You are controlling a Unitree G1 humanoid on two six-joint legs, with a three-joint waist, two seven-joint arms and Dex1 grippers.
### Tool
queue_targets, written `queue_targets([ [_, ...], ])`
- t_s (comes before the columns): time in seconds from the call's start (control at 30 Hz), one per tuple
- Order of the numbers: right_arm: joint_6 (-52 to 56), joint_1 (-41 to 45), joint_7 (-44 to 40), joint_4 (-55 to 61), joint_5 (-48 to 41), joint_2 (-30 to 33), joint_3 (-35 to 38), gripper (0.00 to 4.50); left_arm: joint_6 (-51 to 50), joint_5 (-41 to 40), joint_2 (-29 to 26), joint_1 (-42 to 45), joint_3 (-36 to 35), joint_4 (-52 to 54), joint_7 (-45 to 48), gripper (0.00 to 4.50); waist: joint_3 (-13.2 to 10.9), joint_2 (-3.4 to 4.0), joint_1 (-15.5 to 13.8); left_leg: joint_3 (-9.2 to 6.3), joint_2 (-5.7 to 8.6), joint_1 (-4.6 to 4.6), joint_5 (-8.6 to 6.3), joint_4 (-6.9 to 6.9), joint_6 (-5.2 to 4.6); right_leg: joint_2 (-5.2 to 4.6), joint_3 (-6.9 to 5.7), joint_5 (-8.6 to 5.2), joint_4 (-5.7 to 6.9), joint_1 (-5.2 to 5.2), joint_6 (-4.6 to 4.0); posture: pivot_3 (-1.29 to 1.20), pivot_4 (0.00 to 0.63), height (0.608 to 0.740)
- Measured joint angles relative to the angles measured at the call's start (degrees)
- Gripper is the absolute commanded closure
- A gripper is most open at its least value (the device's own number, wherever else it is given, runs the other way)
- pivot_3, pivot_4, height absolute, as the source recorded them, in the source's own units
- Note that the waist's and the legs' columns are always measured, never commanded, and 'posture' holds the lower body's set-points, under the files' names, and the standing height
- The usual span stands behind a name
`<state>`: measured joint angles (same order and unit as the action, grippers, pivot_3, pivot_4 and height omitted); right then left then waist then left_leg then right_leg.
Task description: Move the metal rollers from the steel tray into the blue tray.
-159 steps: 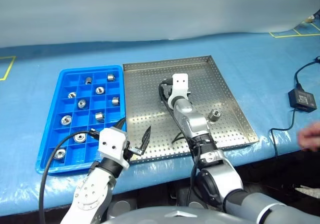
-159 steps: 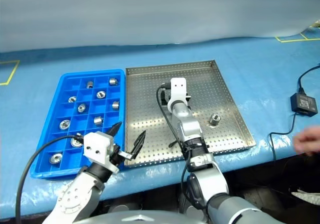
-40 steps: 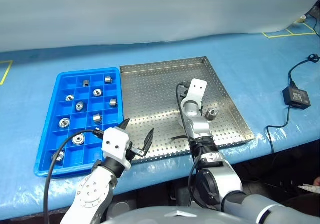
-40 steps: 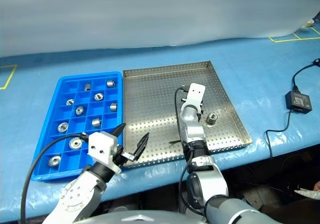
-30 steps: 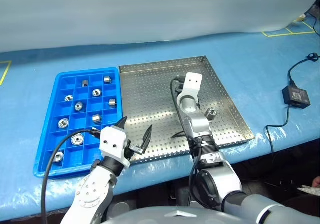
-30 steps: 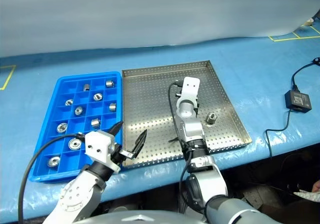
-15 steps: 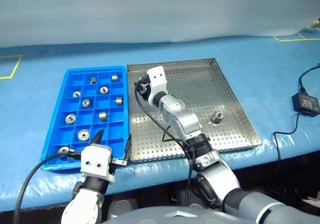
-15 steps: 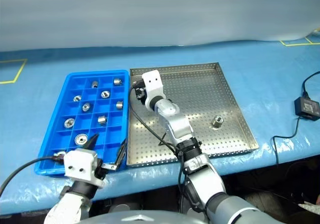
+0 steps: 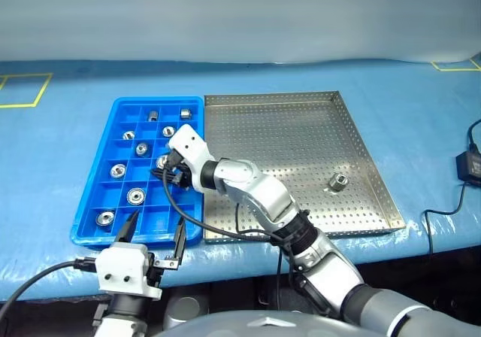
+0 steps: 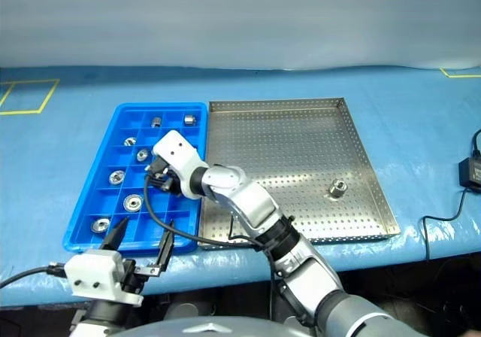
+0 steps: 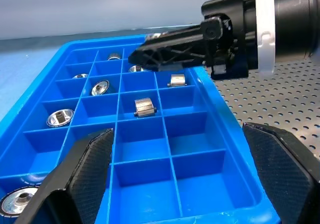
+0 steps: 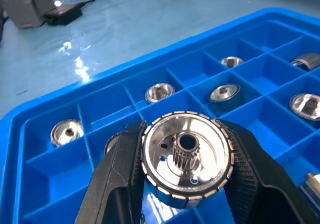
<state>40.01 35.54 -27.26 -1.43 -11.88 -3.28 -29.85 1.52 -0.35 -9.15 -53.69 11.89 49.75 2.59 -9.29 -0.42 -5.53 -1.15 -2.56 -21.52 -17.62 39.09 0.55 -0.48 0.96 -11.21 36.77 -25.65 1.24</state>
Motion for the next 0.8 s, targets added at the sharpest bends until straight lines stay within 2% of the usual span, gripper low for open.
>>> queue_targets([
  [0.17,1.9,-1.0,-2.9,1.4,1.4,5.4,-1.3,2.77,-0.3,-0.1,0.0,1.6,0.0,0.0,0.3,0.00,0.0,-0.01,0.2,-0.02,-0.01,-0.01,0.00,-0.01,0.00,0.04,-0.01,0.00,0.02,-0.03,0.00,0.34,0.150,0.740],
  [0.37,1.2,-0.8,-4.9,1.7,3.6,7.2,-2.2,2.77,-1.4,-0.2,0.0,3.3,0.5,-0.2,1.2,0.00,0.0,-0.01,0.5,-0.08,-0.02,0.04,0.00,-0.02,0.00,0.05,-0.05,-0.01,0.04,0.04,-0.03,0.33,0.150,0.740],
  [0.53,0.2,-1.4,-6.6,1.8,4.4,6.7,-2.6,2.77,-2.4,-0.6,-0.1,4.2,0.4,-0.3,1.5,0.00,0.0,-0.05,0.6,-0.04,0.01,0.05,0.00,0.02,0.00,0.00,-0.04,0.00,0.01,0.08,0.00,0.31,0.150,0.740],
  [0.8,0.0,-3.0,-6.6,-0.6,4.8,2.5,-3.4,2.77,-3.3,-0.8,-0.2,4.8,0.4,-0.3,2.5,0.00,0.0,-0.05,0.5,-0.08,0.00,0.03,-0.01,0.02,-0.01,0.01,-0.06,-0.01,0.03,0.06,0.00,0.31,0.150,0.740],
])
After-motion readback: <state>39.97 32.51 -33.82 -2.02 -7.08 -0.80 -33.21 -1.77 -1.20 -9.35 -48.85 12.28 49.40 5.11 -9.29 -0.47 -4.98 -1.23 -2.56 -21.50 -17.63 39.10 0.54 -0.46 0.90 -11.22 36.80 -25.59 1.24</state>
